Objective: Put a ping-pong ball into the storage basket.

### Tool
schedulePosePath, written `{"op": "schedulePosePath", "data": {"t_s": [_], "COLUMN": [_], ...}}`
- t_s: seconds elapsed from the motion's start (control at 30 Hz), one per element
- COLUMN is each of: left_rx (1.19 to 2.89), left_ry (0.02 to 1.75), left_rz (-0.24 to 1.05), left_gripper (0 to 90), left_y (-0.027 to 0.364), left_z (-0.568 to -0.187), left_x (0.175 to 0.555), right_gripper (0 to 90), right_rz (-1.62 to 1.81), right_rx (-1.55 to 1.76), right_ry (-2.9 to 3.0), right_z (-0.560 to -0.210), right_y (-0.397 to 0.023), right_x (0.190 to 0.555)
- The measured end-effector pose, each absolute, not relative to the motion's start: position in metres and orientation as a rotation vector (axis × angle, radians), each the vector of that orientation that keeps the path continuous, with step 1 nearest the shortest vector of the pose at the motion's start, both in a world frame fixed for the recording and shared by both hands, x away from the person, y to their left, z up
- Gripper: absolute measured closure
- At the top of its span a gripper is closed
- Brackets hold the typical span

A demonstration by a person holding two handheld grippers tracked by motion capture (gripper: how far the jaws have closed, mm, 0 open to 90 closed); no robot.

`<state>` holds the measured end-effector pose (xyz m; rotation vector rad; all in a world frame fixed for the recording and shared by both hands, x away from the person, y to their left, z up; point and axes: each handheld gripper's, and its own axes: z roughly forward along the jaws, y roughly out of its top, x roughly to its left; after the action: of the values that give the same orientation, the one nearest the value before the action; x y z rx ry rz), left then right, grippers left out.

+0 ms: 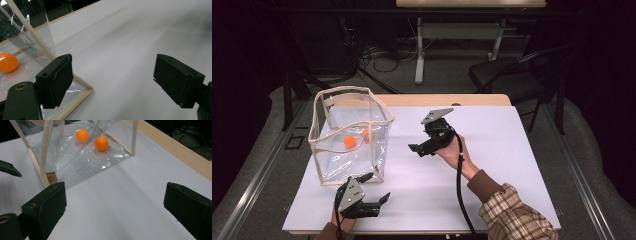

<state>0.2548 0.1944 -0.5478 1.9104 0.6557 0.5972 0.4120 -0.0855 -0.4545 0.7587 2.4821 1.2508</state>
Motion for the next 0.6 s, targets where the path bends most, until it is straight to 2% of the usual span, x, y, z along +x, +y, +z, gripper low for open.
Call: {"op": "schedulePosePath", "data": {"t_s": [0.6], "left_rx": [1.918], "left_ry": [0.653], "left_rz": [0.598], "left_gripper": [16.0], "left_y": [0.194], "left_z": [-0.548], "left_x": [0.255], "right_gripper": [4.0], "right_rz": [1.205], "right_rx": [0.800], "right_ry": [2.497], "right_z": [-0.479], "right_y": [-0.116], "right_x": [0.387]}}
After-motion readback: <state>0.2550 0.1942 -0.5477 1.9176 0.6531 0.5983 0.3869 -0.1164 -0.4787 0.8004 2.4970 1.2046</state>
